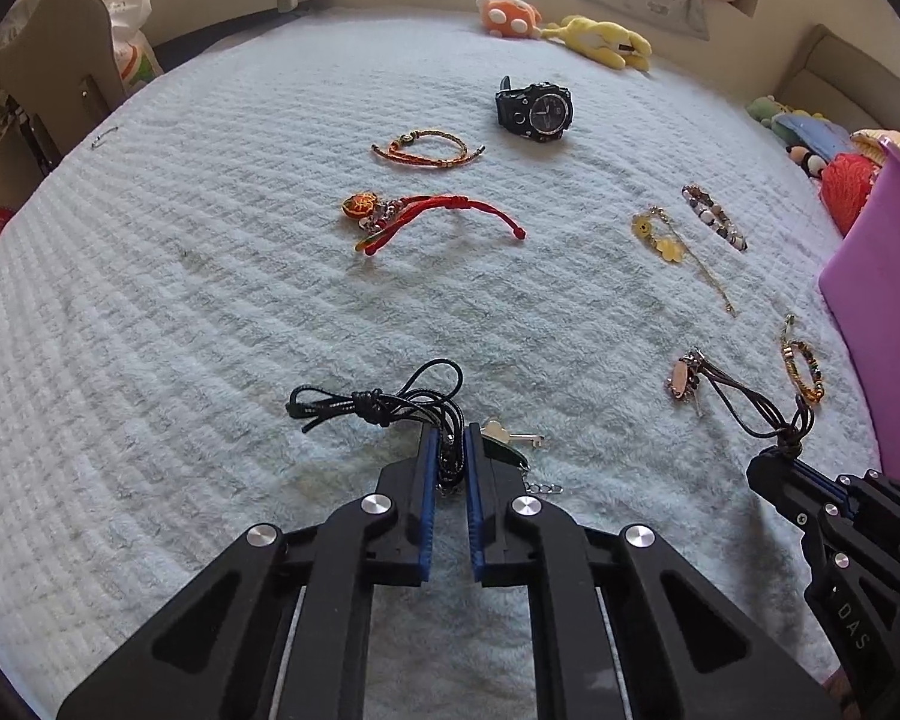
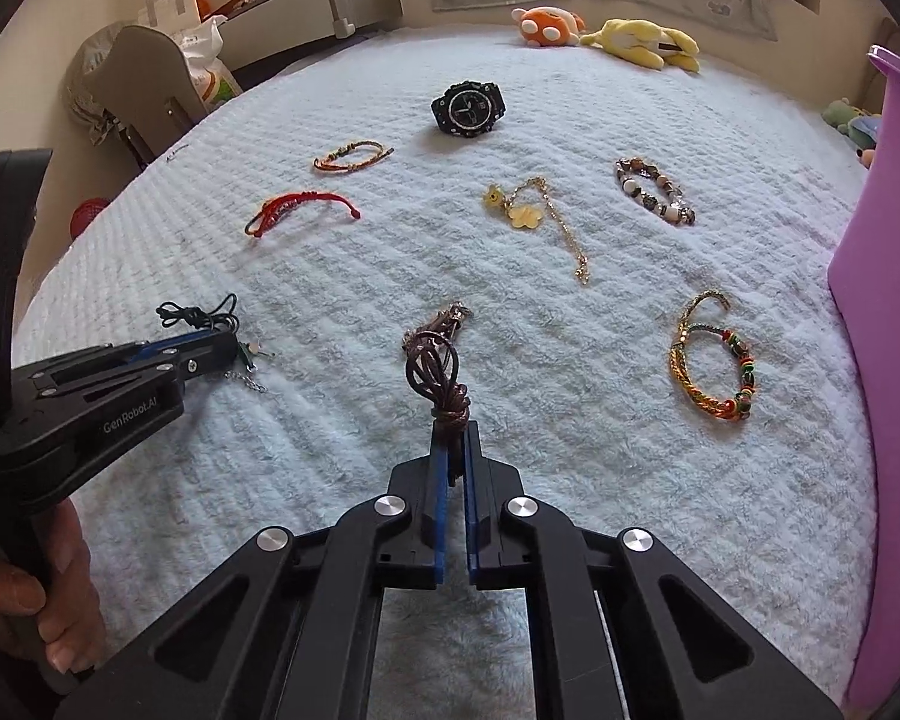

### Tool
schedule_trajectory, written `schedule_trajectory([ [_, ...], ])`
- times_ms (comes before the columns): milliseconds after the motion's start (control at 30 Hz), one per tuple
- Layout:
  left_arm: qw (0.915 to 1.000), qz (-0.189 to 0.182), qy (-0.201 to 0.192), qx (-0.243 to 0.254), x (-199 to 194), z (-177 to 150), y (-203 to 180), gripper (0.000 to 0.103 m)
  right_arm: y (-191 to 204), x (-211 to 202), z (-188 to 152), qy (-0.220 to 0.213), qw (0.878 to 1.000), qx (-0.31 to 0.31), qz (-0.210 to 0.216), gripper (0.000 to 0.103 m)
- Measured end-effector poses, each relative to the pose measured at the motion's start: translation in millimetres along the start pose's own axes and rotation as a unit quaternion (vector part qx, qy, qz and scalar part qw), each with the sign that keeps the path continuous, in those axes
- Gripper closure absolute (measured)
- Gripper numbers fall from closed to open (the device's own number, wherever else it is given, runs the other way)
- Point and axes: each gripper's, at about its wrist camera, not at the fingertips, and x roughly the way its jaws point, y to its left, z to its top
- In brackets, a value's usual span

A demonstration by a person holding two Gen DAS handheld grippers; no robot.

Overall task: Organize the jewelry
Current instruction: 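Lift both held cords and carry them over the pink tub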

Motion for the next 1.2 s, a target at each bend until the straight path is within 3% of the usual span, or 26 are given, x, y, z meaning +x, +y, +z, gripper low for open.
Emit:
schedule_trajectory([
  [333, 0.9994, -0.03, -0.009, -0.015, -42, 2, 3, 0.094, -7, -42, 5, -0.038, 0.998, 0.031, 0.034, 0.098],
  [600, 0.998, -0.053, -0.034, 0.007, -81, 7, -19, 0.094, -10, -86, 8, -0.071, 0.996, 0.038, 0.037, 0.098],
  [933, 0.9925, -0.089, -0.072, 0.041, -131, 19, -68, 0.094, -31, -163, 12, -0.125, 0.99, 0.05, 0.028, 0.098],
  [1200, 0.9814, -0.134, -0.105, 0.088, -165, 40, -134, 0.094, -74, -227, 17, -0.182, 0.98, 0.075, 0.008, 0.098],
])
